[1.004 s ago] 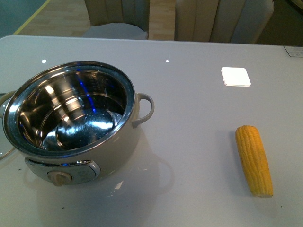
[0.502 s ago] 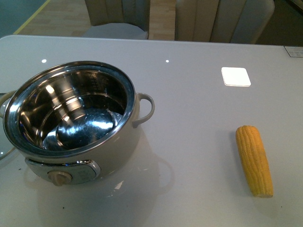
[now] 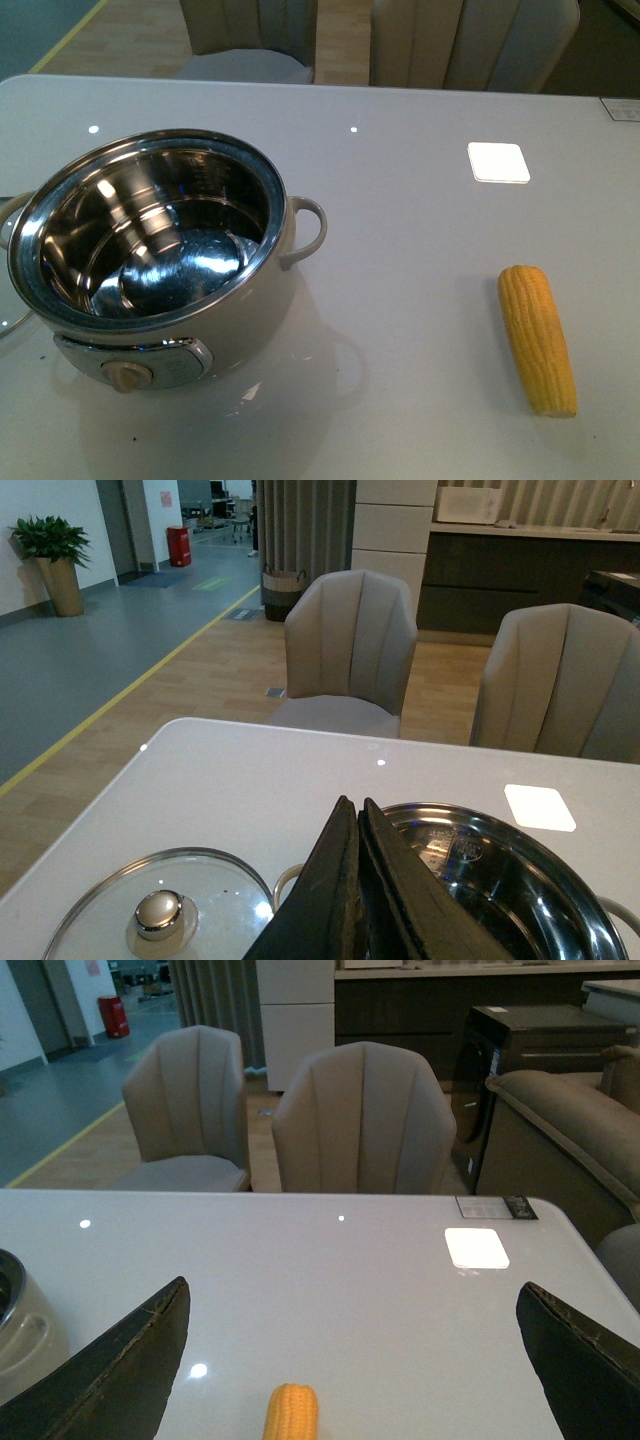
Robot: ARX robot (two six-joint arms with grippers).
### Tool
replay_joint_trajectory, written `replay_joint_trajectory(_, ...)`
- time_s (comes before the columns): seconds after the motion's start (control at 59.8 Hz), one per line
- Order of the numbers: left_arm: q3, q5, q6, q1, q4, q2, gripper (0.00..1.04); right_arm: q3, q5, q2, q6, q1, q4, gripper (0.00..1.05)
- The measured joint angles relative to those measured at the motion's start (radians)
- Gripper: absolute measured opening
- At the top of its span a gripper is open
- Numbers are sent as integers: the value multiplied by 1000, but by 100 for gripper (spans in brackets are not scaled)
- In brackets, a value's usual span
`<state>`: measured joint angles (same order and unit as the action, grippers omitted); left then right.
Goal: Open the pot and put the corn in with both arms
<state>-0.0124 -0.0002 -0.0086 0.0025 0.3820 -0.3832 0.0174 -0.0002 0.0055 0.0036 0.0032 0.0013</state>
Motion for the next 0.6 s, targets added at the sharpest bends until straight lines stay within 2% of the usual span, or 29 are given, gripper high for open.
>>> replay_joint_trajectory(0.602, 0, 0, 0, 0, -216, 216, 3, 0, 0, 0, 0, 0, 0, 96)
